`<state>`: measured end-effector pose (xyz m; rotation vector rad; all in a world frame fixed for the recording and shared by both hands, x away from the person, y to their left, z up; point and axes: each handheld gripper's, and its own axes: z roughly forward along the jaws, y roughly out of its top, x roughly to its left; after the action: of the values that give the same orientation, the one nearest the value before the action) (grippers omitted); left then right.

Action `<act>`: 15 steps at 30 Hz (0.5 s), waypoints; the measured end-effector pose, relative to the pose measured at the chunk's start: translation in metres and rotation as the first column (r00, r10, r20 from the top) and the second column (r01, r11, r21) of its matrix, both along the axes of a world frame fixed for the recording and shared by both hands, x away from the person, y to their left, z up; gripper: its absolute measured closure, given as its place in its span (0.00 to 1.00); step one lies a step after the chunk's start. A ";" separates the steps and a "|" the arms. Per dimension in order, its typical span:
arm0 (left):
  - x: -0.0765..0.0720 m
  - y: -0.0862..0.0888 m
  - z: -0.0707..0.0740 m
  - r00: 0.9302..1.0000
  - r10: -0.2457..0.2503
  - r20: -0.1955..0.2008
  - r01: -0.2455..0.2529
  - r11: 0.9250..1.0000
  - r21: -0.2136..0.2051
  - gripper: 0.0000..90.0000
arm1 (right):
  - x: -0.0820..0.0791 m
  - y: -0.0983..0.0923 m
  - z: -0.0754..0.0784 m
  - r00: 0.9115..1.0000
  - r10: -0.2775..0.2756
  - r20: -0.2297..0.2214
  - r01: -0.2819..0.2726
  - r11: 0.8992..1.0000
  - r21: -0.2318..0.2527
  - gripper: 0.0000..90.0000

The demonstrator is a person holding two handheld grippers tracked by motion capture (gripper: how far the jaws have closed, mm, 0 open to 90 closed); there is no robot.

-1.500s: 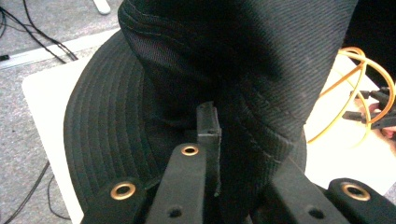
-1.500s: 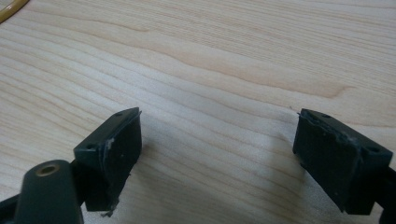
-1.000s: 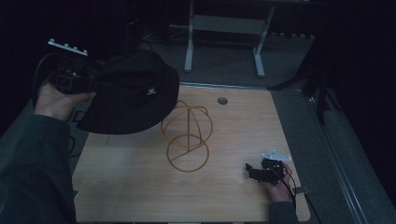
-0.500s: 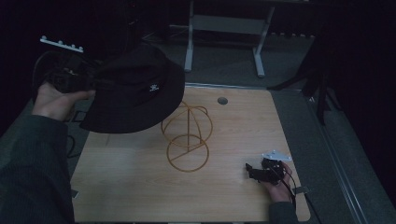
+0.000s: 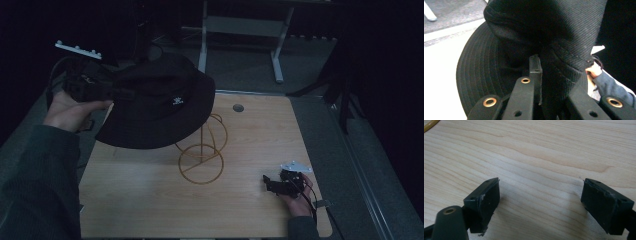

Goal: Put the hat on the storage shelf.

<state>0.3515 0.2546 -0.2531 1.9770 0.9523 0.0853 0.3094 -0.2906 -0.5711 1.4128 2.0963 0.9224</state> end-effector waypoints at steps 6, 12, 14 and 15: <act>-0.001 -0.016 0.002 0.999 -0.045 0.006 0.045 0.999 0.012 0.98 | 0.000 0.000 0.000 1.000 0.000 0.000 0.000 1.000 0.000 0.17; 0.000 -0.033 -0.001 0.997 -0.082 -0.002 0.082 0.996 0.041 0.98 | 0.000 0.000 0.000 1.000 0.000 0.000 0.000 1.000 0.000 0.17; 0.000 -0.038 -0.003 0.995 -0.095 -0.002 0.095 0.994 0.052 0.98 | 0.000 0.000 0.000 1.000 0.000 0.000 0.000 1.000 0.000 0.17; 0.001 -0.040 -0.004 0.995 -0.097 -0.002 0.097 0.994 0.055 0.98 | 0.000 0.000 0.000 1.000 0.000 0.000 0.000 1.000 0.000 0.17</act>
<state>0.3522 0.2144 -0.2571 2.0705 0.8599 0.0579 0.3094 -0.2907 -0.5711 1.4125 2.0963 0.9224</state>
